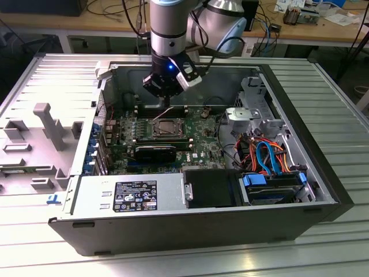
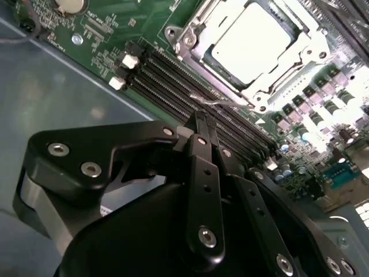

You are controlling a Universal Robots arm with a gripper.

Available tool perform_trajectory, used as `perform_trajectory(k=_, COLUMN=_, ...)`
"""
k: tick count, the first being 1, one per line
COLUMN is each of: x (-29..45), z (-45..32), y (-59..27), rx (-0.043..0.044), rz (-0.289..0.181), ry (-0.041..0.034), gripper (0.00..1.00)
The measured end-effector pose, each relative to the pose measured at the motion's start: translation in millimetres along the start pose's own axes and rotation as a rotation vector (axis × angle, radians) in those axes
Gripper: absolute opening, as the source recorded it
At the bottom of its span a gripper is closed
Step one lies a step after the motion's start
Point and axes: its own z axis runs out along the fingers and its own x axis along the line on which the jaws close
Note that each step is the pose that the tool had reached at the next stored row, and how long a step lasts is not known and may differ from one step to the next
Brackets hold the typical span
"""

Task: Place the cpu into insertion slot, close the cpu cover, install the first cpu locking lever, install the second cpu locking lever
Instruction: 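Install the first cpu locking lever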

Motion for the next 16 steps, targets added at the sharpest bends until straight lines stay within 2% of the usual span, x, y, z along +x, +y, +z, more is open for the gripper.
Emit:
perform_trajectory(k=6, x=14.0, z=0.3, y=1.9, rx=0.0028, rz=-0.001, ry=-0.0102, gripper=0.11)
perform_trajectory(k=8, x=15.2, z=0.5, y=1.4, rx=0.0104, rz=-0.001, ry=-0.0103, gripper=0.11)
perform_trajectory(k=9, x=15.9, z=0.4, y=-0.1, rx=0.0218, rz=-0.001, ry=-0.0089, gripper=0.11)
perform_trajectory(k=11, x=16.7, z=0.3, y=-2.9, rx=0.0325, rz=-0.001, ry=-0.0078, gripper=0.11)
perform_trajectory(k=13, x=17.3, z=0.6, y=-6.9, rx=0.0381, rz=-0.001, ry=-0.0071, gripper=0.11)
perform_trajectory(k=16, x=17.9, z=2.3, y=-10.8, rx=0.0390, rz=-0.001, ry=-0.0071, gripper=0.11)
